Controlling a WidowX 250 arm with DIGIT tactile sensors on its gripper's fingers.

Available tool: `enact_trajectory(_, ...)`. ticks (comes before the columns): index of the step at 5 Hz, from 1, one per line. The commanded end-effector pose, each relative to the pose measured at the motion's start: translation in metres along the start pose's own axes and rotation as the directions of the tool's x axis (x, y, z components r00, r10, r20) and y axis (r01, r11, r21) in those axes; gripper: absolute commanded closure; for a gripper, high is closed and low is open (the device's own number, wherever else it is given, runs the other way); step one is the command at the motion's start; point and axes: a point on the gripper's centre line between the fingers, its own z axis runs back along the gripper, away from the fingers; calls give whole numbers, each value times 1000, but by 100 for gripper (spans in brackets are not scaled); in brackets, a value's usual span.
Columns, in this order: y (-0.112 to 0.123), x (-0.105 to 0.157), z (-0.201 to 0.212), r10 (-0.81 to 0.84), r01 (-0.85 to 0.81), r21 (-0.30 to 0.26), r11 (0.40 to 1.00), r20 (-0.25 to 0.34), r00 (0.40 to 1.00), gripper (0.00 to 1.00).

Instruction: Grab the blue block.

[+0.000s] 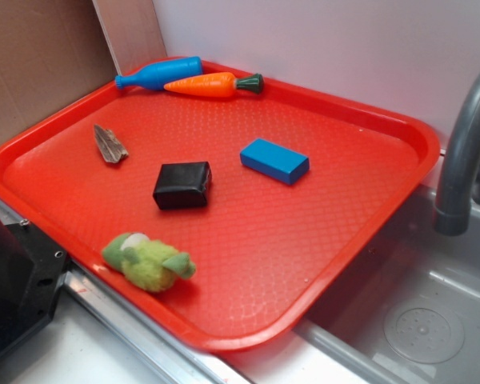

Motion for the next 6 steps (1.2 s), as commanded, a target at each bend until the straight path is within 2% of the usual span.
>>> enact_trajectory(1, 0, 0, 0, 0, 0, 0, 1000, 0, 1000, 0)
enact_trajectory(2, -24, 44, -47, -246, 247, -26, 969, 13, 969, 0)
enact_trajectory(3, -42, 83, -85, -481, 481, -21, 877, 11, 877, 0)
enact_trajectory(4, -46, 105, -117, -684, 683, -38, 729, -40, 728, 0)
enact_trajectory(5, -47, 120, -146, -841, 841, -28, 540, 15, 540, 0)
enact_trajectory(6, -47, 129, -170, -900, 900, -9, 436, 19, 436, 0)
